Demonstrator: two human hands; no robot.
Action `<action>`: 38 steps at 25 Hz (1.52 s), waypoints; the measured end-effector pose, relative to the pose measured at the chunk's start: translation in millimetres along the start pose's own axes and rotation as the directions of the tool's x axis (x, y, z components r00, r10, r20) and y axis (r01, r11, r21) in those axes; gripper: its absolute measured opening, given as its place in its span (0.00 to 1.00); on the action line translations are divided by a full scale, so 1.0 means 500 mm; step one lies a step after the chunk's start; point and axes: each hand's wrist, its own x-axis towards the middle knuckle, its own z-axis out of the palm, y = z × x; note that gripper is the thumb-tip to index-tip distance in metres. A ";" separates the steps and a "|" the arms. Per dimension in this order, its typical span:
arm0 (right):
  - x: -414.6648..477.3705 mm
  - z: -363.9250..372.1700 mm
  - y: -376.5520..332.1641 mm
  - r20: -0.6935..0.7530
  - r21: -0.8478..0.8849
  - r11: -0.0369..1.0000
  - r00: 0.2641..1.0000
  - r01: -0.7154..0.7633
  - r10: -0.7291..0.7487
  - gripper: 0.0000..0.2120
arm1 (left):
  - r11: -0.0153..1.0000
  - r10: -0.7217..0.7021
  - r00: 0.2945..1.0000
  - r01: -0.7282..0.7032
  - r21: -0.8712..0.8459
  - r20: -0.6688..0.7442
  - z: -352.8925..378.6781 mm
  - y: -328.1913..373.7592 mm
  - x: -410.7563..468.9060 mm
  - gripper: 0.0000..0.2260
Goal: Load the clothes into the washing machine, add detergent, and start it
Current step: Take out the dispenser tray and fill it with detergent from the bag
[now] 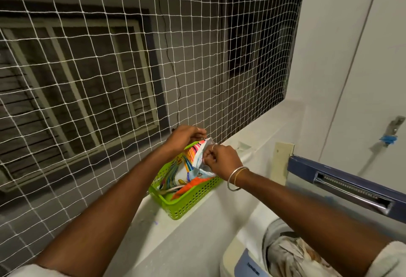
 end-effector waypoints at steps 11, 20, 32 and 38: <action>0.004 0.005 -0.018 -0.027 -0.034 0.998 0.998 -0.057 0.056 0.07 | 0.999 0.016 0.999 -0.017 0.047 0.031 0.001 -0.013 0.012 0.15; 0.012 -0.010 -0.026 0.084 0.226 0.926 0.953 -0.303 0.292 0.04 | 0.989 0.017 0.999 -0.023 0.143 0.044 0.009 0.003 0.008 0.15; -0.026 -0.032 -0.041 0.031 0.024 0.997 0.997 -0.067 0.066 0.05 | 0.984 0.013 0.999 -0.021 0.176 0.049 0.020 0.007 0.014 0.15; -0.015 -0.018 -0.046 0.085 0.170 0.960 0.974 -0.224 0.212 0.04 | 0.985 0.010 0.999 -0.019 0.169 0.051 0.022 0.002 0.013 0.15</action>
